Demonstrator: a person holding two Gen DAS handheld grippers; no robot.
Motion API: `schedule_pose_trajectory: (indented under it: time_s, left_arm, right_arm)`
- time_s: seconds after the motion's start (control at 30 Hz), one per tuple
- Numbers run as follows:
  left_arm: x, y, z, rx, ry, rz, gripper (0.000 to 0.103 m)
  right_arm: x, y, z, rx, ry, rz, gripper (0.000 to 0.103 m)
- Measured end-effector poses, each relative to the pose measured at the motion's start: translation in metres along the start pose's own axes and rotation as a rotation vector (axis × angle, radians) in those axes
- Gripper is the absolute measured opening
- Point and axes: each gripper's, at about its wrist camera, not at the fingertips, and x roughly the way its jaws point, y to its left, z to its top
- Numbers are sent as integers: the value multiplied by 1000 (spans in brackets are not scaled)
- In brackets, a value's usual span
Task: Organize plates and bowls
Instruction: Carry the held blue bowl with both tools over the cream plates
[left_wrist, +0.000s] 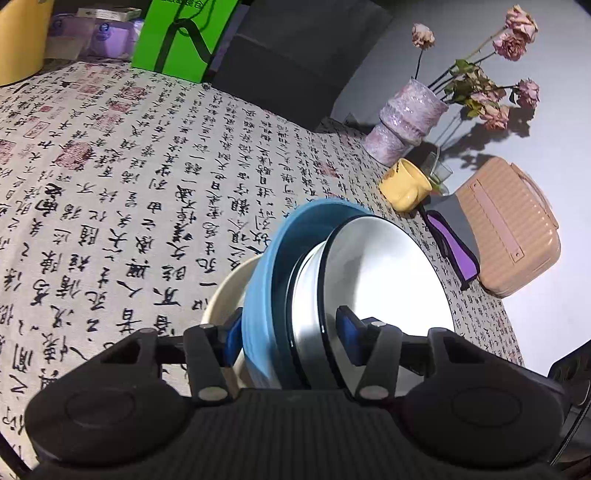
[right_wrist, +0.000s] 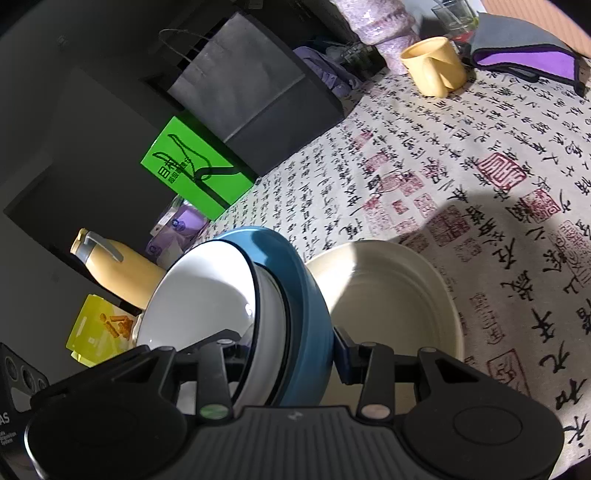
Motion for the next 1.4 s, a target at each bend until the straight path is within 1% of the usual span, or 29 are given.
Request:
schedule_pose_trajectory:
  time_s: [0.43,0.93,1.07,1.23,1.33,1.37,1.4]
  left_arm:
    - [19,-5,-7,3,48,5,52]
    - [31,-2,-9,-7,76,-3,52]
    - [31,-2,-10,-3,72,-4,52]
    - [32,-3,-11,6,80,-3,56]
    - [30,-4,-11,28,74,19,56]
    - [30,-4,-11,29,72,15,56]
    - [29,-3,-11,30,66,11,56]
  right_arm:
    - [4,-22,1,30,17,-18,40]
    - [8,-27,1,12,17,-45,40]
    - [8,-26,0,-3,11,-54,40]
    - [8,-26,0,-17,10,-51,40]
    - [9,-25,0,-30,11,-50,40]
    - [8,-25,-1,-32,10,-46,42]
    - [8,-25,0,-36,10,-40,42]
